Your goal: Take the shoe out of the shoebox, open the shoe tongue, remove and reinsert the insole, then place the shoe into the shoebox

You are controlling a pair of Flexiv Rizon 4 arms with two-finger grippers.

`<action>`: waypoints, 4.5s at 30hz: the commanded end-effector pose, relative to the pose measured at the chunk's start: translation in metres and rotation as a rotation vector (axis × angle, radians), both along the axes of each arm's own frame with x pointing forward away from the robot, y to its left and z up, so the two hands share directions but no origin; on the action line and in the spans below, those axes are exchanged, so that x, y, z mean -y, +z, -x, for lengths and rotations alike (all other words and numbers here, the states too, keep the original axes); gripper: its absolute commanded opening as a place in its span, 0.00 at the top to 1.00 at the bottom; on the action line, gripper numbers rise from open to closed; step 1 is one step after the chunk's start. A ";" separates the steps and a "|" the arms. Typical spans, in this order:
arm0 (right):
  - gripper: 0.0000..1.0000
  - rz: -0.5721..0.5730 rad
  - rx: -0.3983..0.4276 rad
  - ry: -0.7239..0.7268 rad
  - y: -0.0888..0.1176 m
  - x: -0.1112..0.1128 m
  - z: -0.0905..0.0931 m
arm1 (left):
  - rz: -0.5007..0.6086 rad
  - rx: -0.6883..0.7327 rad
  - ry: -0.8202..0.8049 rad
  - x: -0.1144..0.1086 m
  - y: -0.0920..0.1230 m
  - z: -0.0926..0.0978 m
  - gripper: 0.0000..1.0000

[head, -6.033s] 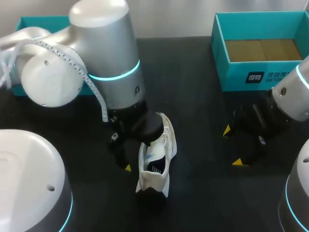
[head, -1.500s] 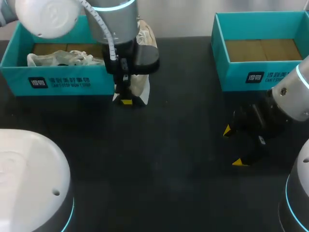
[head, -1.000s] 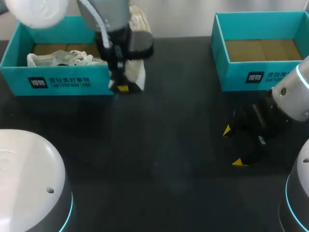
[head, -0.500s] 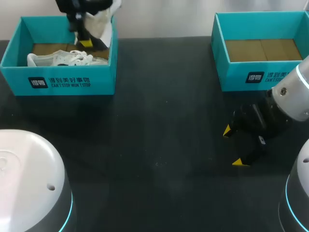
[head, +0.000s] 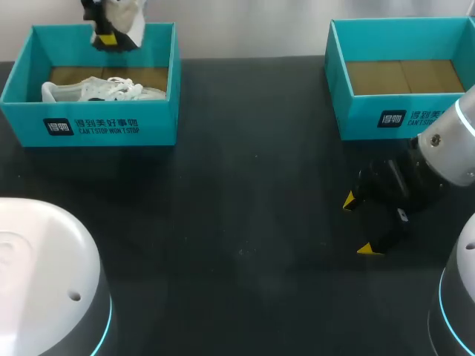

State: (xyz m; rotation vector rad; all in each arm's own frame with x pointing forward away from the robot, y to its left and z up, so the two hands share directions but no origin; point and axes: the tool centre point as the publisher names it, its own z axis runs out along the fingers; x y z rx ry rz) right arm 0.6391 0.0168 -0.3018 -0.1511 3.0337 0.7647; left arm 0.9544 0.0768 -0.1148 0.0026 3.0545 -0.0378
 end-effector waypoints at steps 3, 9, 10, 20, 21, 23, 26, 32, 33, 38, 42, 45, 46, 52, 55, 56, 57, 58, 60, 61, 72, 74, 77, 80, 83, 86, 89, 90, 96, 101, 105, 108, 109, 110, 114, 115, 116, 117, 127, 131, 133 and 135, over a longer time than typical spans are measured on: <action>0.00 0.002 0.002 0.000 -0.001 -0.001 0.001 | -0.006 -0.048 -0.037 -0.035 0.000 -0.033 1.00; 0.00 0.002 0.002 0.000 -0.001 -0.001 0.001 | -0.006 -0.048 -0.037 -0.035 0.000 -0.033 1.00; 0.00 0.002 0.002 0.000 -0.001 -0.001 0.001 | -0.006 -0.048 -0.037 -0.035 0.000 -0.033 1.00; 0.00 0.002 0.002 0.000 -0.001 -0.001 0.001 | -0.015 -0.048 -0.019 -0.041 -0.003 -0.042 1.00; 0.00 0.002 0.002 0.000 -0.001 -0.001 0.001 | -0.003 -0.066 -0.006 -0.049 -0.004 -0.051 1.00; 0.00 0.002 0.002 0.000 -0.001 -0.001 0.001 | -0.006 -0.067 0.031 -0.067 -0.006 -0.073 1.00; 0.00 0.002 0.002 0.000 -0.001 -0.001 0.001 | -0.032 -0.053 0.080 -0.097 -0.009 -0.107 1.00; 0.00 0.002 0.002 0.000 -0.001 -0.001 0.001 | -0.052 -0.078 0.134 -0.143 -0.014 -0.150 1.00; 0.00 0.002 0.002 0.000 -0.001 -0.001 0.001 | -0.072 -0.061 0.133 -0.148 -0.014 -0.153 1.00; 0.00 0.002 0.002 0.000 -0.001 -0.001 0.001 | -0.071 -0.060 0.064 -0.160 -0.016 -0.169 1.00; 0.00 0.002 0.002 0.000 -0.001 -0.001 0.001 | -0.077 -0.059 -0.076 -0.166 -0.014 -0.163 1.00; 0.00 0.002 0.002 0.000 -0.001 -0.001 0.001 | -0.156 -0.059 -0.291 -0.170 -0.020 -0.158 1.00; 0.00 0.002 0.002 0.000 -0.001 -0.001 0.001 | -0.193 -0.027 -0.367 -0.172 -0.022 -0.155 1.00; 0.00 0.002 0.002 0.000 -0.001 -0.001 0.001 | -0.305 0.098 -0.655 -0.194 -0.027 -0.156 1.00; 0.00 0.002 0.002 0.000 -0.001 -0.001 0.001 | -0.330 0.144 -0.726 -0.203 -0.032 -0.158 1.00; 0.00 0.002 0.002 0.000 -0.001 -0.001 0.001 | -0.319 0.152 -0.750 -0.206 -0.032 -0.158 1.00; 0.00 0.002 0.002 0.000 -0.001 -0.001 0.001 | -0.297 0.141 -0.767 -0.209 -0.031 -0.160 1.00; 0.00 0.002 0.002 0.000 -0.001 -0.001 0.001 | -0.297 0.141 -0.767 -0.209 -0.031 -0.160 1.00; 0.00 0.002 0.002 0.000 -0.001 -0.001 0.001 | -0.297 0.141 -0.767 -0.209 -0.031 -0.160 1.00; 0.00 0.002 0.002 0.000 -0.001 -0.001 0.001 | -0.297 0.141 -0.767 -0.209 -0.031 -0.160 1.00; 0.00 0.002 0.002 0.000 -0.001 -0.001 0.001 | -0.303 0.152 -0.814 -0.208 -0.031 -0.160 1.00; 0.00 0.002 0.002 0.000 -0.001 -0.001 0.001 | -0.281 0.133 -0.885 -0.207 -0.031 -0.164 1.00; 0.00 0.002 0.002 0.000 -0.001 -0.001 0.001 | -0.254 0.130 -1.019 -0.211 -0.030 -0.168 1.00; 0.00 0.002 0.002 0.000 -0.001 -0.001 0.001 | -0.202 0.113 -1.121 -0.217 -0.028 -0.174 1.00; 0.00 0.002 0.002 0.000 -0.001 -0.001 0.001 | -0.212 0.117 -1.228 -0.221 -0.027 -0.177 1.00; 0.00 0.002 0.002 0.000 -0.001 -0.001 0.001 | -0.201 0.111 -1.382 -0.224 -0.029 -0.179 1.00; 0.00 0.002 0.002 0.000 -0.001 -0.001 0.001 | -0.227 0.137 -1.454 -0.226 -0.030 -0.180 1.00; 0.00 0.002 0.002 0.000 -0.001 -0.001 0.001 | -0.227 0.137 -1.454 -0.226 -0.030 -0.180 1.00; 0.00 0.002 0.002 0.000 -0.001 -0.001 0.001 | -0.227 0.137 -1.454 -0.226 -0.030 -0.180 1.00; 0.00 0.002 0.002 0.000 -0.001 -0.001 0.001 | -0.227 0.137 -1.454 -0.226 -0.030 -0.180 1.00; 0.00 0.002 0.002 0.000 -0.001 -0.001 0.001 | -0.209 0.111 -1.511 -0.223 -0.036 -0.193 1.00; 0.00 0.002 0.002 0.000 -0.001 -0.001 0.001 | -0.223 0.090 -1.547 -0.222 -0.043 -0.201 1.00; 0.00 0.002 0.002 0.000 -0.001 -0.001 0.001 | -0.215 0.079 -1.551 -0.222 -0.047 -0.207 1.00; 0.00 0.002 0.002 0.000 -0.001 -0.001 0.001 | -0.219 0.075 -1.560 -0.222 -0.049 -0.209 1.00; 0.00 0.002 0.002 0.000 -0.001 -0.001 0.001 | -0.196 0.047 -1.578 -0.224 -0.057 -0.217 1.00; 0.00 0.002 0.002 0.000 -0.001 -0.001 0.001 | -0.194 0.022 -1.594 -0.224 -0.059 -0.218 1.00; 0.00 0.002 0.002 0.000 -0.001 -0.001 0.001 | -0.183 0.014 -1.605 -0.224 -0.061 -0.219 1.00; 0.00 0.002 0.002 0.000 -0.001 -0.001 0.001 | -0.183 0.014 -1.605 -0.224 -0.061 -0.219 1.00; 0.00 0.002 0.002 0.000 -0.001 -0.001 0.001 | -0.183 0.014 -1.605 -0.224 -0.061 -0.219 1.00; 0.00 0.002 0.002 0.000 -0.001 -0.001 0.001 | -0.183 0.014 -1.605 -0.224 -0.061 -0.219 1.00; 0.00 0.002 0.002 0.000 -0.001 -0.001 0.001 | -0.183 0.014 -1.605 -0.224 -0.061 -0.219 1.00; 0.00 0.002 0.002 0.000 -0.001 -0.001 0.001 | -0.171 -0.022 -1.618 -0.220 -0.075 -0.226 1.00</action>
